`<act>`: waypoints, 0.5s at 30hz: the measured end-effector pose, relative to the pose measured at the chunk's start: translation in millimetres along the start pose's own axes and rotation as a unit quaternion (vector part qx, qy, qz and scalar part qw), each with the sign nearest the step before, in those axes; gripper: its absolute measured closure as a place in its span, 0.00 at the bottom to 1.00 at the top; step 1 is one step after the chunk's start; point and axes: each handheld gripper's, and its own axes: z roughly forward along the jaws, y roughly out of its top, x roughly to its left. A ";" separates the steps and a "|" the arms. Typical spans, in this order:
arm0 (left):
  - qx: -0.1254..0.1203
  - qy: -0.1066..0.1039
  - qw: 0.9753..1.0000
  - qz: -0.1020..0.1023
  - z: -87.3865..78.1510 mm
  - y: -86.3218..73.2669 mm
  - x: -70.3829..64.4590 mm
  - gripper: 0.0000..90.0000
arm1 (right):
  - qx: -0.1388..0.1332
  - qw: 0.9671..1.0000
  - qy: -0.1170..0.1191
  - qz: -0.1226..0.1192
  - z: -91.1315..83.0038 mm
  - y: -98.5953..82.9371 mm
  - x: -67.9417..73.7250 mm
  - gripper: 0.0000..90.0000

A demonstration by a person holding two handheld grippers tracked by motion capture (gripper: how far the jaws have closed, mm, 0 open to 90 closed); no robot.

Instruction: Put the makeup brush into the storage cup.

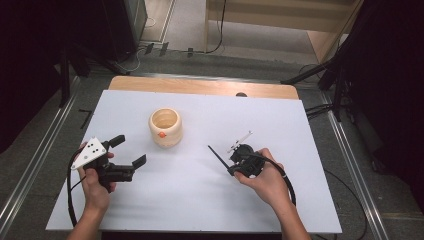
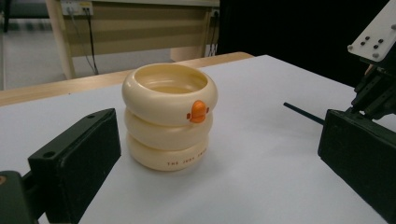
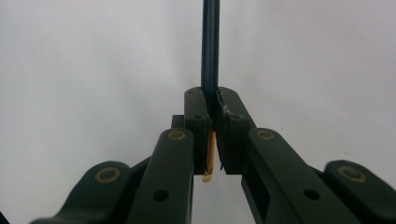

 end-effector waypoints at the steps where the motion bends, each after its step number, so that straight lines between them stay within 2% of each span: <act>1: 0.001 -0.002 1.000 0.000 2.1 0.6 -0.3 0.00 | -0.004 1.000 0.001 0.000 -1.4 -0.4 -0.8 0.94; 5: -0.001 -0.009 1.000 -0.003 10.2 2.2 -2.7 0.00 | -0.027 1.000 -0.002 0.001 -5.1 -2.2 -2.7 0.94; 10: 0.001 -0.014 1.000 0.006 18.5 4.2 -5.8 0.00 | -0.049 0.999 -0.007 0.001 -9.2 -5.2 -5.1 0.94; 15: 0.001 -0.021 1.000 0.006 26.8 6.9 -7.9 0.00 | -0.058 0.998 -0.009 -0.003 -9.6 -6.5 -5.7 0.94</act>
